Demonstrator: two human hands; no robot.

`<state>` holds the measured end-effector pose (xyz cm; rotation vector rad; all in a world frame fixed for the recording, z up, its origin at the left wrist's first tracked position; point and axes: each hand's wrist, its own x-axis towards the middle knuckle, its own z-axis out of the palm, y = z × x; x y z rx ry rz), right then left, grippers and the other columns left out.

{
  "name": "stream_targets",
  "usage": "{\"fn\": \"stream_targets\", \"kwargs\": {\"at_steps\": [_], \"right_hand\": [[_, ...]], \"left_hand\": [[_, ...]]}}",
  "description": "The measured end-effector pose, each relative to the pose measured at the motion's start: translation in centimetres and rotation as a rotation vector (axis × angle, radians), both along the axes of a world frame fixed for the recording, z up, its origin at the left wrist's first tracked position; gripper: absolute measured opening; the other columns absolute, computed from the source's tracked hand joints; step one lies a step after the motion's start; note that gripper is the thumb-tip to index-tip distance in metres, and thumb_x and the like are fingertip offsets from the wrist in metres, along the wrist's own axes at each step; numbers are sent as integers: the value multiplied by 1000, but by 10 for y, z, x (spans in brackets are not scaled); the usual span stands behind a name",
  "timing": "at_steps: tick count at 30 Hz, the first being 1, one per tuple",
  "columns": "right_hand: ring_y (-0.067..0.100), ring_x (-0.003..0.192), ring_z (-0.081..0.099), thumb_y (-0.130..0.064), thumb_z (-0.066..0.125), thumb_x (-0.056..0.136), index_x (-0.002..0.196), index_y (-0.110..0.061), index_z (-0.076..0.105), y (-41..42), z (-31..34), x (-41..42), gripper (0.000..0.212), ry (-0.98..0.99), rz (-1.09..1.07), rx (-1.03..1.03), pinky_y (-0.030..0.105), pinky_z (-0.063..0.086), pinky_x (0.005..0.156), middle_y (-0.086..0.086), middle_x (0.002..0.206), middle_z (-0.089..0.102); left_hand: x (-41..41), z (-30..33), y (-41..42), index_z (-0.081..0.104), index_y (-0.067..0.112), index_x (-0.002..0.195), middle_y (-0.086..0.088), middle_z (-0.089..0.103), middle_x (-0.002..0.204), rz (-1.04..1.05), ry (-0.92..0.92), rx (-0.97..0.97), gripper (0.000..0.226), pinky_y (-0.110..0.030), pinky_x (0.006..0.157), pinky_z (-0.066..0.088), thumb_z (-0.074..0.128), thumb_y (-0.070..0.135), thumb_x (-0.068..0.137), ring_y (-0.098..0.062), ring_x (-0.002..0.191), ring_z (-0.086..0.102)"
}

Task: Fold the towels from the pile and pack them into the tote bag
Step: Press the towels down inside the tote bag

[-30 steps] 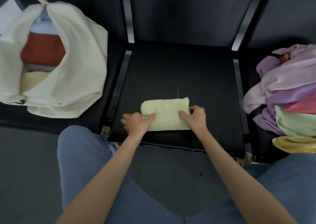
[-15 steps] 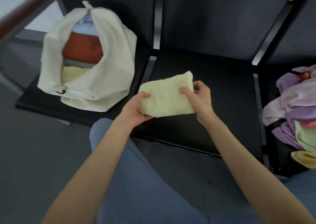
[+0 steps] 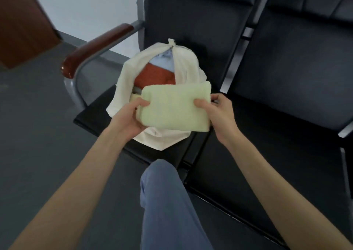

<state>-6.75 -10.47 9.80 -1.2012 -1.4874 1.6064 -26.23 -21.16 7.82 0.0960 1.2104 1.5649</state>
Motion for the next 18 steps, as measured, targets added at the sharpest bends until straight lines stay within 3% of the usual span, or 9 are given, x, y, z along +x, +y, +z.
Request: {"fn": "stream_targets", "kwargs": {"at_steps": [3,6,10,13,18], "right_hand": [[17,99,66,-21,73,82,122,-6,50,8,-17,-36,48,-17,81,-83,38,56,86,5,112,66],[21,100,65,-19,71,83,110,-6,59,21,-23,-84,32,-25,131,-9,42,55,88,7,108,67],[24,101,62,-14,69,83,113,-4,57,36,-38,-145,34,-66,118,52,41,53,88,11,111,64],[27,101,64,-12,73,77,113,-3,61,42,-60,-175,39,-124,130,26,43,55,87,11,108,67],[21,104,57,-9,78,74,117,1,55,50,-81,-180,49,-344,265,-18,34,49,93,5,106,62]], "left_hand": [[-37,8,15,61,8,96,-11,66,95,76,355,-67,17,-33,68,52,63,3,80,-27,87,63],[-75,26,35,50,19,72,0,56,75,204,695,-85,22,-34,65,43,69,9,73,-20,74,54],[-109,33,54,48,23,77,-8,54,86,190,1001,-15,22,-35,73,45,66,12,72,-20,81,52],[-122,21,63,44,23,77,-2,50,77,153,1132,-14,27,-21,63,41,62,2,81,-10,68,45],[-129,-28,71,42,24,78,5,45,74,96,1086,-158,29,-7,48,33,60,3,85,-5,63,40]]}}
